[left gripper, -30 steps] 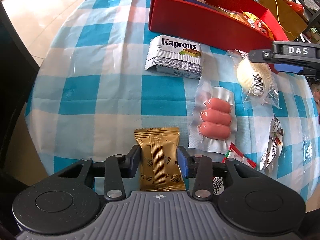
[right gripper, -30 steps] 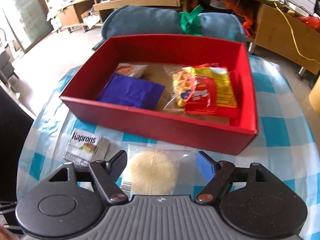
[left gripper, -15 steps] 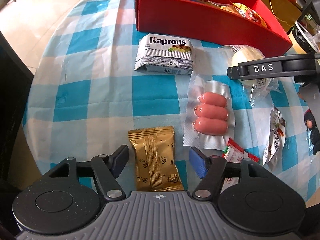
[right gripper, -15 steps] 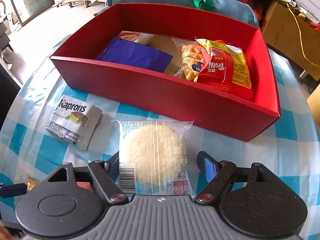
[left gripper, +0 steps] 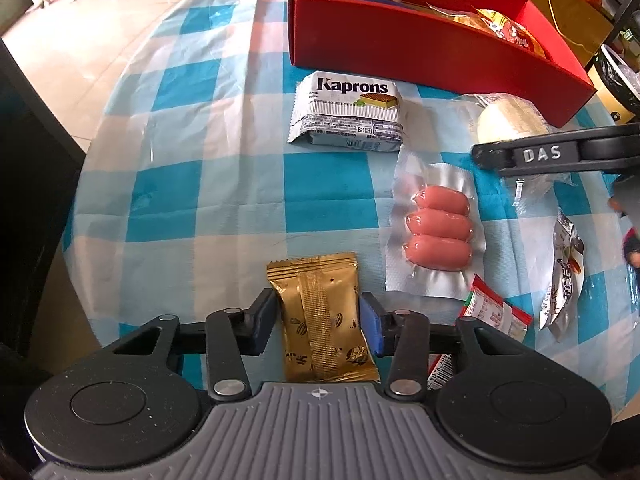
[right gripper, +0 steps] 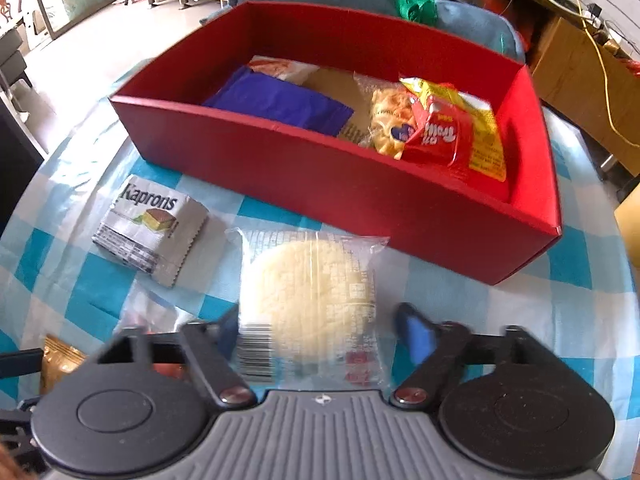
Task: Organize snacks
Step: 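Grasp gold cookie packet with left tool while right tool grasps wrapped bread bun, then carry gold packet with left tool while right tool carries bread bun into box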
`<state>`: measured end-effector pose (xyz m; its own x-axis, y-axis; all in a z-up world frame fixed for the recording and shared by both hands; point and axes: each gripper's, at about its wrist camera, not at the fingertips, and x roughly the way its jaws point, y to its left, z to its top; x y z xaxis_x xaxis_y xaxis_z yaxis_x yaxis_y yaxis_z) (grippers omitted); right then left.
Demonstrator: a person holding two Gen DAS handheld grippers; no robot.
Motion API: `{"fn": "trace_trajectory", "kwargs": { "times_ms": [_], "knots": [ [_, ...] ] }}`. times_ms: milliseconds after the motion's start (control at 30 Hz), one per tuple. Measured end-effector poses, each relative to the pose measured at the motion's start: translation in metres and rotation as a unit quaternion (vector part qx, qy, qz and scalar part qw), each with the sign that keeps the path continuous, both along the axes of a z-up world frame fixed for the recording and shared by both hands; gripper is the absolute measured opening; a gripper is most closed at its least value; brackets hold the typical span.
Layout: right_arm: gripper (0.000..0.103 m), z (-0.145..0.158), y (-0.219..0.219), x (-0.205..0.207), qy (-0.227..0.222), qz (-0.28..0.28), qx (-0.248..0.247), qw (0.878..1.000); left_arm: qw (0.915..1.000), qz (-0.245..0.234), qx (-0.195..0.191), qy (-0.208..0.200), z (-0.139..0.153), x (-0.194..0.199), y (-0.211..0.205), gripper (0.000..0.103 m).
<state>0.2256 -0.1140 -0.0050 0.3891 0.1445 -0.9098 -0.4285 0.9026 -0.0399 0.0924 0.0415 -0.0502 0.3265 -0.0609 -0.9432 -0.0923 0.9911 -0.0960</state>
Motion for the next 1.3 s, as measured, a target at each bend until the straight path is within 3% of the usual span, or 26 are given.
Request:
{"fn": "trace_trajectory", "kwargs": {
  "times_ms": [400,1300],
  "knots": [
    [0.053,0.004,0.016,-0.024,-0.046,0.059,-0.070,0.995,0.9999,0.002,0.015,-0.003,0.002,0.000,-0.003,0.047],
    [0.053,0.014,0.019,-0.043,-0.059,0.087,-0.070,0.992,0.9989,0.027,0.034,-0.021,0.004,0.013,0.000,0.047]
  ]
}}
